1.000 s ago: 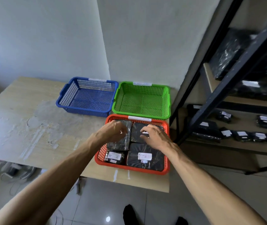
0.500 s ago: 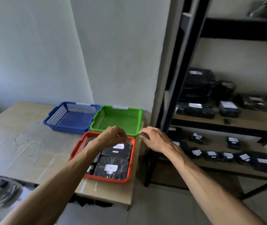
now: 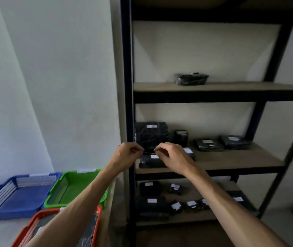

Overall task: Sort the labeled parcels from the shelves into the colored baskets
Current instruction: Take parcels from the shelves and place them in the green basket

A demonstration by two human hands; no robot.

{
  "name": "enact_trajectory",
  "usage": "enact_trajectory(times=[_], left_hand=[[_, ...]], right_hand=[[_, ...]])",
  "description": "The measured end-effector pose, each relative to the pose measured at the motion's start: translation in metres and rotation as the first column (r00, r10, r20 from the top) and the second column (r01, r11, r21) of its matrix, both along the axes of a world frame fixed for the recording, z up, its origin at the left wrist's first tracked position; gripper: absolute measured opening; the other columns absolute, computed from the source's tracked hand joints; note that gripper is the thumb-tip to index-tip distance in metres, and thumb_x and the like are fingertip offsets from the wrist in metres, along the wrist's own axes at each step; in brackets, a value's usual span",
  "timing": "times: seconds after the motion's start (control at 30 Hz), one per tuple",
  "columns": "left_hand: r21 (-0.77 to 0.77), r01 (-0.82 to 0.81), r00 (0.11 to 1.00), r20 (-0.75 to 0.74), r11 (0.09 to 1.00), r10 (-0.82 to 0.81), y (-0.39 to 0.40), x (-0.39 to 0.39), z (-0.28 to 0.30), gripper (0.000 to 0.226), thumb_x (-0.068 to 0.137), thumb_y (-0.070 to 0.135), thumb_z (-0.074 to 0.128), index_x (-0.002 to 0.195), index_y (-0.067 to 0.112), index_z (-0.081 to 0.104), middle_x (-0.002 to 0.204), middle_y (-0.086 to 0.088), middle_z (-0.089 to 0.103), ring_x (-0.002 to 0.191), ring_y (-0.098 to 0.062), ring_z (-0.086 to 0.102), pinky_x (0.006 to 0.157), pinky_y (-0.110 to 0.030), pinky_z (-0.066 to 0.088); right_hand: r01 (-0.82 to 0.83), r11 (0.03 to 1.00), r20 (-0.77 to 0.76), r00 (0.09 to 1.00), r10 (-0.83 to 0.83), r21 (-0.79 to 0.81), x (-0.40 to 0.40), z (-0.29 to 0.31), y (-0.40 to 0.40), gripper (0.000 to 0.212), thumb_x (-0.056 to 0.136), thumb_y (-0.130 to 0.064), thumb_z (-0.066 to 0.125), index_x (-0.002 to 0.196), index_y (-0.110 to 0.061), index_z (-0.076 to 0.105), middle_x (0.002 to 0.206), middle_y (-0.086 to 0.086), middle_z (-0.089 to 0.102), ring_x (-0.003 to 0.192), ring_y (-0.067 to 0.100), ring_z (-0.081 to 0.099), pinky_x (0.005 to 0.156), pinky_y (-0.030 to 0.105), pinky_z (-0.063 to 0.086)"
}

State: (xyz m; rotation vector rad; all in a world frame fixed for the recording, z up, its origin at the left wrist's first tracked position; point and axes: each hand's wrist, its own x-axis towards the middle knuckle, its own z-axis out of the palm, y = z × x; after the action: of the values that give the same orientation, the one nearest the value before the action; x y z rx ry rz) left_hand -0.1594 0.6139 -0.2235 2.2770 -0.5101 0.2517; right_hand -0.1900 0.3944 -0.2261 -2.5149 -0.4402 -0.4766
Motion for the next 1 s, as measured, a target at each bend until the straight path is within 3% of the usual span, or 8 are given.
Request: enact_trajectory(times=[0.13,0.23,0.43,0.67,0.83,0.93,1.0], left_hand=[[-0.106,0.076,0.995,-0.061,0.991,-0.082,-0.035,0.011,0.004,0.021,0.086,0.021,0.069,0.081,0.041,0.073,0.072,0.011,0.075,0.072,-0.003,0.073,0.076,-0.035,0.061],[-0.132,0.109,0.988,-0.098,0.985,-0.122,-0.068,0.013,0.002,0.017,0.088,0.017,0.069,0.085,0.033,0.074,0.075,0.009,0.076,0.074,-0.004,0.073,0.077,-0.035,0.062],[-0.092,0.159,0.961,-0.215,0.983,-0.175,-0.132,0.027,-0.023,0.011,0.090,0.021,0.068,0.097,0.026,0.074,0.080,0.004,0.076,0.079,-0.008,0.072,0.080,-0.036,0.061],[0.133,0.196,0.965,-0.203,0.972,-0.166,-0.253,0.074,-0.045,0.030,0.092,0.024,0.062,0.120,0.018,0.071,0.112,-0.001,0.074,0.108,-0.018,0.067,0.096,-0.029,0.050],[0.273,0.215,0.964,-0.211,0.938,-0.160,-0.378,0.128,-0.063,0.036,0.096,0.032,0.056,0.129,0.021,0.066,0.128,-0.005,0.067,0.120,-0.026,0.060,0.099,-0.031,0.046],[0.218,0.270,0.931,-0.308,0.938,-0.196,-0.453,0.163,-0.076,0.052,0.089,0.045,0.054,0.123,0.008,0.068,0.124,-0.013,0.068,0.118,-0.028,0.063,0.095,-0.032,0.045],[0.219,0.230,0.933,-0.325,0.948,-0.151,-0.500,0.184,-0.088,0.042,0.097,0.041,0.054,0.120,0.010,0.068,0.121,-0.013,0.069,0.115,-0.029,0.063,0.094,-0.034,0.046]], right_hand=[[0.081,0.993,0.057,0.995,-0.086,0.090,-0.014,0.010,-0.038,0.014,0.099,-0.027,0.062,0.108,-0.023,0.072,0.102,-0.011,0.070,0.090,0.003,0.064,0.076,0.015,0.048],[0.147,0.974,0.050,0.986,-0.158,0.170,-0.019,0.004,-0.067,0.014,0.098,-0.027,0.063,0.108,-0.024,0.072,0.101,-0.012,0.071,0.085,0.001,0.064,0.072,0.009,0.045],[0.256,0.915,0.000,0.963,-0.269,0.311,-0.015,-0.025,-0.134,0.018,0.099,-0.025,0.061,0.115,-0.020,0.068,0.102,-0.008,0.068,0.092,0.003,0.064,0.084,0.025,0.055],[0.394,0.909,-0.131,0.917,-0.378,0.137,0.037,-0.068,-0.259,0.039,0.100,-0.035,0.058,0.136,-0.019,0.057,0.131,0.002,0.060,0.121,0.017,0.057,0.100,0.033,0.048],[0.443,0.896,-0.225,0.875,-0.429,0.011,0.101,-0.094,-0.387,0.058,0.101,-0.041,0.055,0.150,-0.013,0.042,0.151,0.013,0.043,0.139,0.028,0.040,0.111,0.039,0.037],[0.486,0.874,-0.368,0.817,-0.445,0.024,0.141,-0.103,-0.460,0.071,0.102,-0.051,0.045,0.158,-0.013,0.023,0.161,0.014,0.023,0.149,0.030,0.023,0.117,0.043,0.028],[0.517,0.855,-0.466,0.769,-0.439,0.047,0.166,-0.110,-0.501,0.077,0.101,-0.057,0.040,0.160,-0.015,0.013,0.165,0.014,0.015,0.152,0.031,0.017,0.120,0.047,0.025]])
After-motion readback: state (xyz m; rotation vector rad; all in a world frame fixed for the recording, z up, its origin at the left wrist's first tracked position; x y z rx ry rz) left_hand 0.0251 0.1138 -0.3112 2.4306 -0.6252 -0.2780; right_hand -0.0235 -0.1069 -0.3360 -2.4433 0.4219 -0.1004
